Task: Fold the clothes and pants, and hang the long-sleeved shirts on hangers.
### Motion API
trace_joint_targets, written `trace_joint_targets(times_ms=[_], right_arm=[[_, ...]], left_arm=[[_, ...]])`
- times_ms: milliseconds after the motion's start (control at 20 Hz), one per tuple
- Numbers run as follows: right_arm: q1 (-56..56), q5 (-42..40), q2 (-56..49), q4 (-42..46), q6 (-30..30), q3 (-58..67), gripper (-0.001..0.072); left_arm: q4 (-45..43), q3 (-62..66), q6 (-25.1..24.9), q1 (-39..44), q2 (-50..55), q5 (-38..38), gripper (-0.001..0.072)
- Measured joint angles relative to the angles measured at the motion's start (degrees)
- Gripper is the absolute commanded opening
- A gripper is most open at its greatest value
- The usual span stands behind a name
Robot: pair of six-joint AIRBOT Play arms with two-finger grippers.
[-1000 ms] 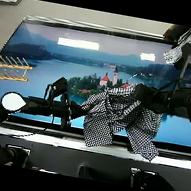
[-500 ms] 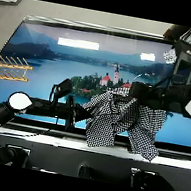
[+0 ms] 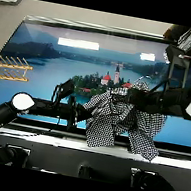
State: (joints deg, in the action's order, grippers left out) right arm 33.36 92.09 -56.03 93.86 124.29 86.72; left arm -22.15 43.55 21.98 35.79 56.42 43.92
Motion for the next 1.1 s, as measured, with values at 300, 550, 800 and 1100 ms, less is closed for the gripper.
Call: trace_joint_targets(times_ms=[300,550,800,1100], right_arm=[[0.00,1.90,0.50,1.42,-0.20,0.02,0.0437],[-1.03,1.77,5.01,6.60,2.34,0.02,0.0589],[-18.14,3.30,9.22,6.56,-1.62,0.04,0.0597],[-31.65,8.94,4.42,-13.97,-46.84,0.04,0.0597]], left_arm=[[0.02,0.00,-0.22,0.00,0.00,-0.22,0.0019],[0.00,0.00,-0.83,0.00,0.00,-0.28,0.0019],[0.00,0.00,-1.01,0.00,0.00,-0.31,0.0019],[-0.02,0.00,-1.01,0.00,0.00,-0.31,0.0019]])
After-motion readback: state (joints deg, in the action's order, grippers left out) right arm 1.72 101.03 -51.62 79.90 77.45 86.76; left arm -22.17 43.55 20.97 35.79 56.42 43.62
